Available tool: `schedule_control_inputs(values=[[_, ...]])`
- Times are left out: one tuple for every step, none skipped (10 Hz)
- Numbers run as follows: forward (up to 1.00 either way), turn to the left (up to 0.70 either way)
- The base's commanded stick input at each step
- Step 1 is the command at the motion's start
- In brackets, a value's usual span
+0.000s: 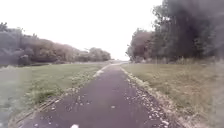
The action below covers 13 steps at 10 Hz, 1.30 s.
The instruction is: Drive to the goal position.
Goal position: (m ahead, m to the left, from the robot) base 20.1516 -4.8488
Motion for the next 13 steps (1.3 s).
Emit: schedule_control_inputs(values=[[0.70,0.00],[0.70,0.00],[0.70,0.00],[0.70,0.00],[0.70,0.00],[0.70,0.00],[0.70,0.00],[0.70,0.00],[0.70,0.00],[0.70,0.00],[0.70,0.00],[0.70,0.00],[0.70,0.00]])
